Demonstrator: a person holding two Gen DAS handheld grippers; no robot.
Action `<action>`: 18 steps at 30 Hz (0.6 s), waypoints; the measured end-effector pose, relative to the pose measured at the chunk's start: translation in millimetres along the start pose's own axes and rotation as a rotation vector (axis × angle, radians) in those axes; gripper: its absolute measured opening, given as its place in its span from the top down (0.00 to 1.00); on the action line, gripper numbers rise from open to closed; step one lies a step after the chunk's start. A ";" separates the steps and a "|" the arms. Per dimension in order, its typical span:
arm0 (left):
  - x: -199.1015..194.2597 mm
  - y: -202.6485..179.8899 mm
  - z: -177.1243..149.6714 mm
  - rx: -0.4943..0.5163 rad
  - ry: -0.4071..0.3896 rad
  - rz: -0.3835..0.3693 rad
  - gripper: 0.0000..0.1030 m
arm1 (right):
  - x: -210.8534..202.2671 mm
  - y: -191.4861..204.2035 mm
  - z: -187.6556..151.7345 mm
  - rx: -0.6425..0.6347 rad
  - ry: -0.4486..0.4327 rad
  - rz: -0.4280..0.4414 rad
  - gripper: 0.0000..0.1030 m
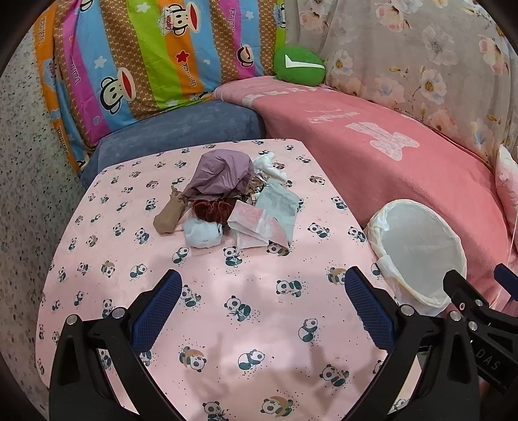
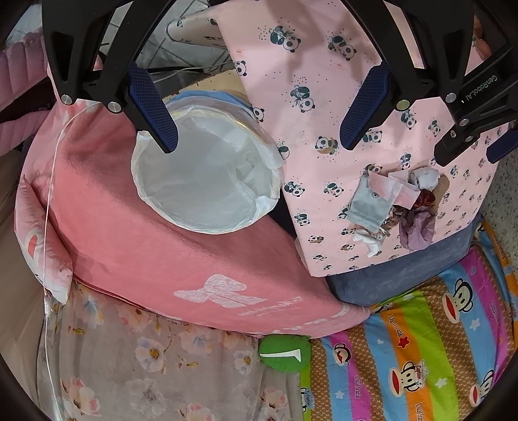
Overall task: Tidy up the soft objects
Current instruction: 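Move both tools toward the pile of cloth items on the table, then grasp the light blue sock with the left tool while the right tool grasps the pink wipe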
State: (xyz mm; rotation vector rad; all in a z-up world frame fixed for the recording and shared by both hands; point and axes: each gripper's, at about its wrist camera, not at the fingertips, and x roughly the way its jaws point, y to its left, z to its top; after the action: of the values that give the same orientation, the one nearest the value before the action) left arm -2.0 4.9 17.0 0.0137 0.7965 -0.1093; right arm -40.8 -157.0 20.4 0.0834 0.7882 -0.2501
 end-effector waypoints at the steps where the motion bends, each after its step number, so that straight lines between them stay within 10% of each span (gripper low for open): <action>1: 0.7 2.6 0.7 -0.005 -0.003 -0.001 0.07 | 0.7 0.4 0.8 0.004 0.001 0.004 0.05; 18: 38.7 72.2 8.7 -0.049 0.009 0.054 0.07 | 22.0 54.9 18.3 -0.022 -0.026 0.112 0.05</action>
State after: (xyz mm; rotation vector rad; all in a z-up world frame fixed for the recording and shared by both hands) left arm 38.5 72.7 -6.6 -0.0104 0.8071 -0.0387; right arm 0.6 -111.2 16.6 0.1024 0.7578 -0.1364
